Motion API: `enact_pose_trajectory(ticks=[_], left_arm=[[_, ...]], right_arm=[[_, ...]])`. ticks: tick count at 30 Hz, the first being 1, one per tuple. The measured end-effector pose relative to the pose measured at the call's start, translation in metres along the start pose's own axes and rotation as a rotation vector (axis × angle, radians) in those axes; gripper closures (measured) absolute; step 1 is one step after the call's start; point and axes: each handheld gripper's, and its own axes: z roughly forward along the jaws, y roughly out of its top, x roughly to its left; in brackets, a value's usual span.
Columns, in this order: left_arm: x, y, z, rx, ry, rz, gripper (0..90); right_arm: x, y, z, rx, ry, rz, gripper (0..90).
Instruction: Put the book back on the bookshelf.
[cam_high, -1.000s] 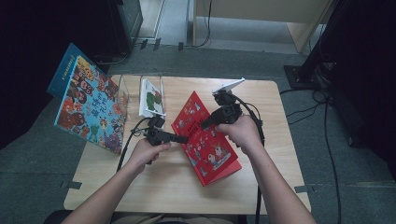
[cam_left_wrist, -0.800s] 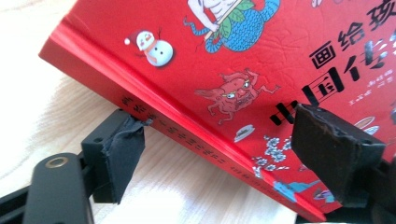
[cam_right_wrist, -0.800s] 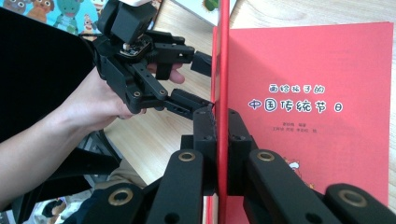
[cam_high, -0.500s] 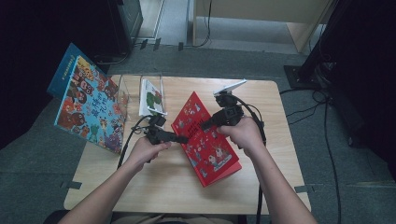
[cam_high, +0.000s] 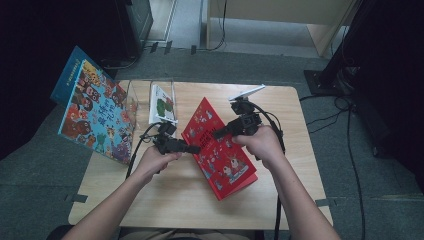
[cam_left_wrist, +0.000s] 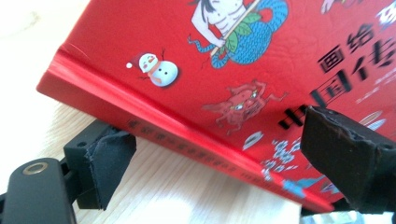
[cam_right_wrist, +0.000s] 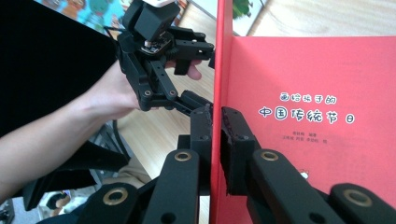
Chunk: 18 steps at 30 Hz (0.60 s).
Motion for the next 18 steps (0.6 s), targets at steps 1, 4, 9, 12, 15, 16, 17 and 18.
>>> enact_pose_trajectory(ticks=[1,4,9,12,15,16,17,18], left_arm=[[0.0,0.001,-0.001,-0.01,-0.026,-0.019,11.4],[-0.001,0.001,-0.003,-0.031,-0.053,-0.028,11.6],[-0.006,0.0,-0.006,-0.03,-0.045,0.008,15.6],[-0.009,0.0,-0.007,-0.027,-0.047,0.023,18.5],[-0.01,0.0,-0.008,-0.025,-0.048,0.033,20.7],[-0.01,0.0,-0.008,-0.025,-0.048,0.033,21.6],[-0.011,0.0,-0.009,-0.02,-0.051,0.033,22.1],[-0.011,0.0,-0.01,-0.02,-0.049,0.041,22.4]], right_arm=[[0.0,-0.001,-0.001,-0.007,0.01,-0.004,84.8],[-0.001,-0.004,-0.004,-0.03,0.039,-0.012,84.8],[-0.009,-0.01,-0.004,-0.047,0.064,-0.027,86.4],[-0.01,-0.014,-0.006,-0.043,0.065,-0.056,87.6],[-0.011,-0.016,-0.006,-0.049,0.061,-0.093,88.1],[-0.012,-0.017,-0.006,-0.05,0.064,-0.094,88.2],[-0.012,-0.018,-0.006,-0.05,0.066,-0.098,88.2],[-0.012,-0.018,-0.006,-0.054,0.071,-0.101,88.2]])
